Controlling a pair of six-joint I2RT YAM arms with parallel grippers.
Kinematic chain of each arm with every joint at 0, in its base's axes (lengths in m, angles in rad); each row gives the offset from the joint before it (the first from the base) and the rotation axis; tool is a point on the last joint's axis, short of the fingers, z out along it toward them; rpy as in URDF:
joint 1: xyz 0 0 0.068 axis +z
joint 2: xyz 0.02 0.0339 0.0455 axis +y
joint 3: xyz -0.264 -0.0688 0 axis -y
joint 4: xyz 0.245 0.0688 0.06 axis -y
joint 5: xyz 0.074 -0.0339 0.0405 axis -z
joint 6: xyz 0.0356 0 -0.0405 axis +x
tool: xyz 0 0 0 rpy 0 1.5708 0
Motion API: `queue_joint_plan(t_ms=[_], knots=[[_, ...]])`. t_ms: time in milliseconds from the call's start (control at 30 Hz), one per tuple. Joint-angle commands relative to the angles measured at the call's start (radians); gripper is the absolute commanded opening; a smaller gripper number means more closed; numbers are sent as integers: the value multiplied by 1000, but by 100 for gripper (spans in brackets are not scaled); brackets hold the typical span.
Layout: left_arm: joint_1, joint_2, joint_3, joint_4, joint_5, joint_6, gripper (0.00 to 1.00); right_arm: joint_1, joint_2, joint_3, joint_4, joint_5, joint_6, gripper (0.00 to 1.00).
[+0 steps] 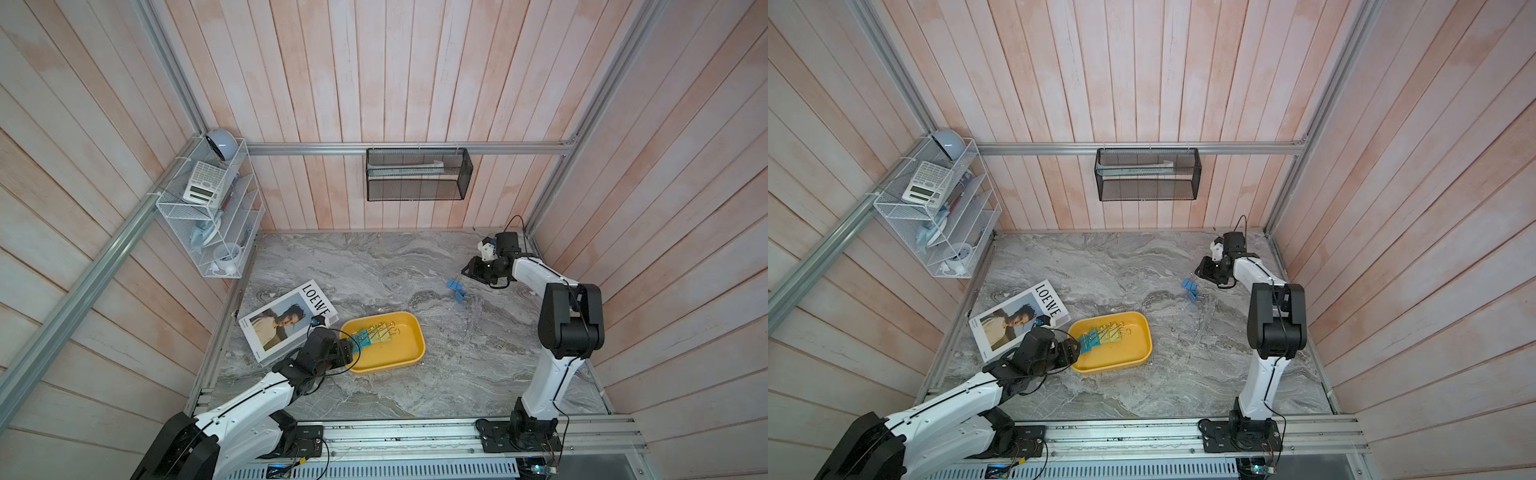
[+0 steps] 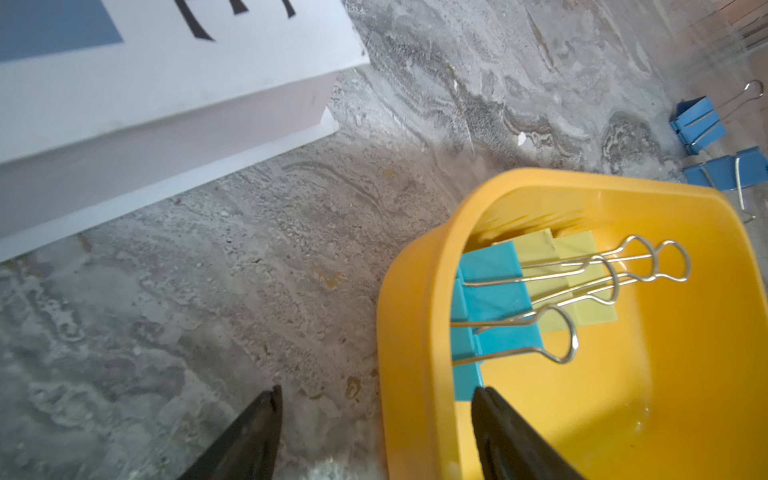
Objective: Put the binder clips in the storage box
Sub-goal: Pick up the binder clip at the center of the board.
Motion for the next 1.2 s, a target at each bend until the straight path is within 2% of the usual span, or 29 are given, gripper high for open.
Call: queue_joint_plan(t_ms=[0,233,333,600,767,900,1033,1100,1167], knots=[[4,5,-2,16,-1,16,78,2,37,28,44,-88,-16,39],[5,3,-1,9,-2,14,78,-1,119,80,53,-152,-12,39],[4,1,-1,7,-4,14,79,-4,131,71,76,-178,3,36],[5,5,1,10,-4,14,79,-7,131,29,90,-202,10,17],[5,5,-1,14,-2,16,79,-8,139,26,62,-197,11,13],[5,2,-3,15,1,18,79,-7,145,29,46,-188,21,0],[5,1,-3,15,1,17,79,-7,117,9,53,-179,25,1],[4,-1,-4,15,2,18,79,-6,101,8,40,-165,13,21],[5,-4,-4,14,3,18,79,-7,89,6,28,-164,0,33]])
